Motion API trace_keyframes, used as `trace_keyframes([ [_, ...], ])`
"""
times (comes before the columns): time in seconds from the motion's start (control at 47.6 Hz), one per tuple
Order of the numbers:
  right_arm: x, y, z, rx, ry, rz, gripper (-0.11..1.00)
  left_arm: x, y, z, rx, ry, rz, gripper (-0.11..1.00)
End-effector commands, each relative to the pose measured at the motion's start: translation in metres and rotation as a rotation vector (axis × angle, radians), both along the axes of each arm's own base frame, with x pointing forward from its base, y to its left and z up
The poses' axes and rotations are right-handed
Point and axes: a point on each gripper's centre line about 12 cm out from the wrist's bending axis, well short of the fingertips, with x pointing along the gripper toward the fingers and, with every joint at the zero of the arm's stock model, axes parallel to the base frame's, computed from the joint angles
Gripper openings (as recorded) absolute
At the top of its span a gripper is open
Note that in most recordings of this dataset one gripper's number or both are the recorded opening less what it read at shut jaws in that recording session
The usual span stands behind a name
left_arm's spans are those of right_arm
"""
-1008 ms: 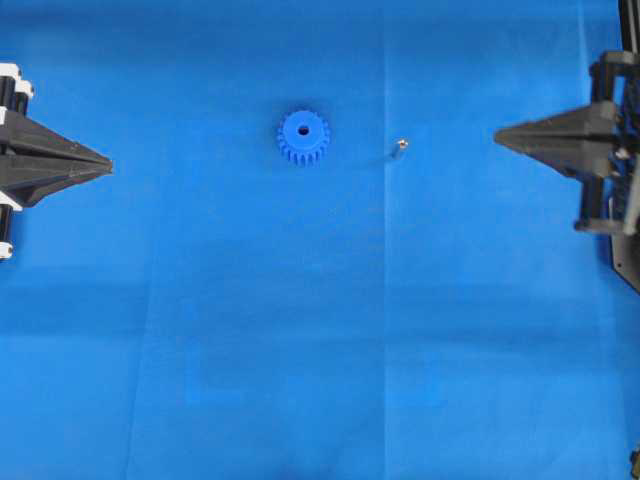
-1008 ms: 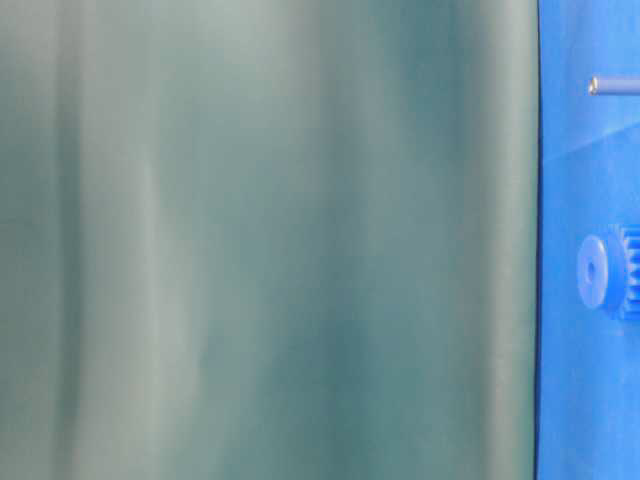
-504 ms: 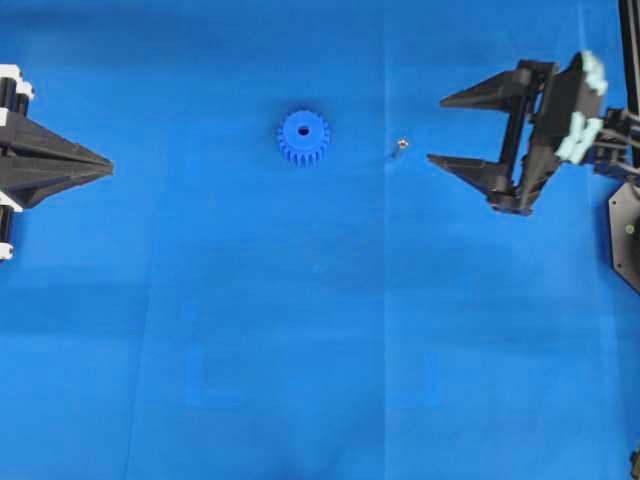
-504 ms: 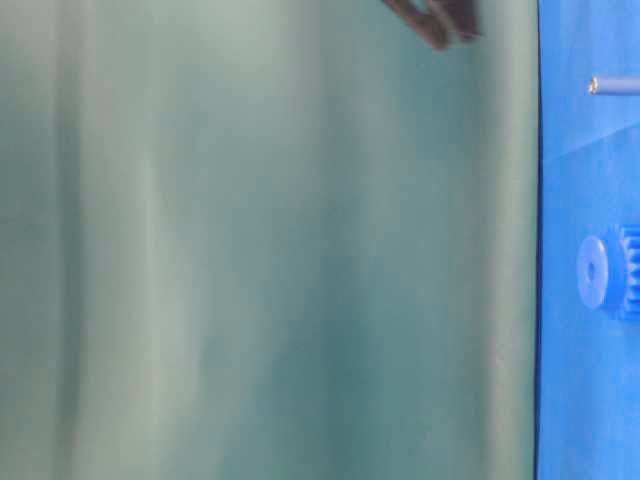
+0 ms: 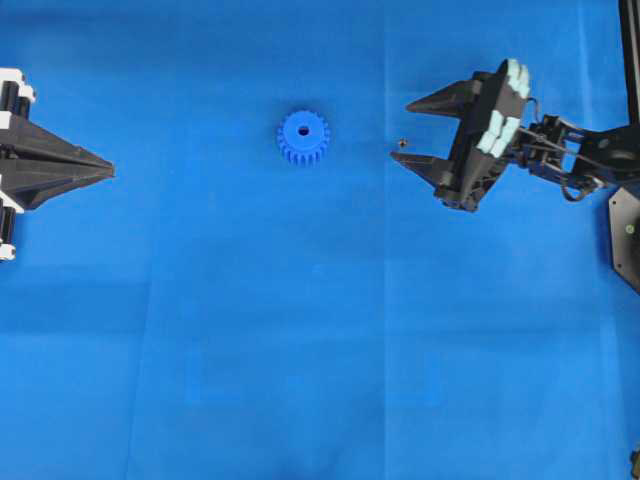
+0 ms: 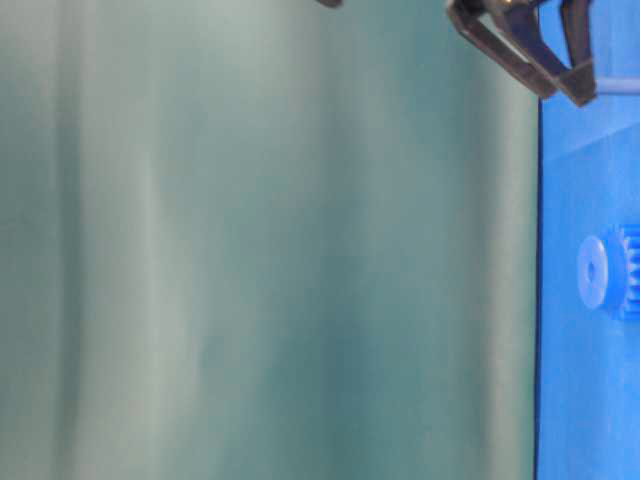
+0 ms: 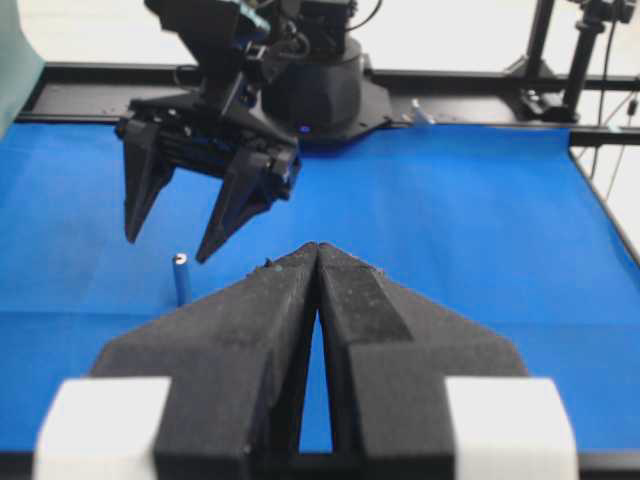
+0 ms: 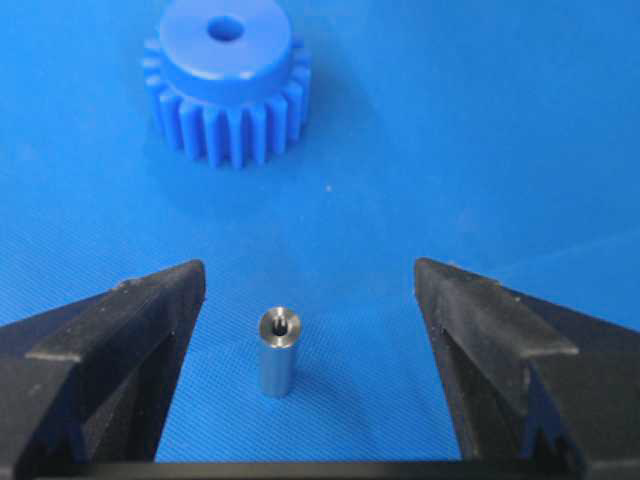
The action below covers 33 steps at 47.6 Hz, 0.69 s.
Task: Insert the shaft placed at a random location into the center hole of the small gear at another random location.
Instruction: 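Move the right gripper left toward the upright silver shaft, then lower the open right gripper around the shaft and close it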
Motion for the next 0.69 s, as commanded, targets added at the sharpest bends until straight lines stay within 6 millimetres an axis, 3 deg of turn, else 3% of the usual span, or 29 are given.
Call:
trace_keyframes([
  [0.0,0.007,-0.002,0.000,0.004,-0.019,-0.007,0.72,0.001,0.001,0.002,0.001,-0.006,0.006,0.00],
  [0.315,0.011,0.011,-0.011,0.034,0.008,0.024,0.71,0.000,0.004,0.000,0.002,0.009,0.023,0.00],
  [0.42,0.010,0.012,-0.011,0.034,0.009,0.028,0.65,0.000,0.005,-0.001,0.002,0.014,0.026,0.00],
  [0.546,0.011,0.012,-0.011,0.033,0.000,0.024,0.49,0.000,0.005,-0.002,0.000,0.020,0.026,0.00],
  [0.672,0.009,0.007,-0.010,0.037,-0.014,-0.008,0.22,0.000,0.005,-0.002,0.000,0.020,0.026,0.00],
])
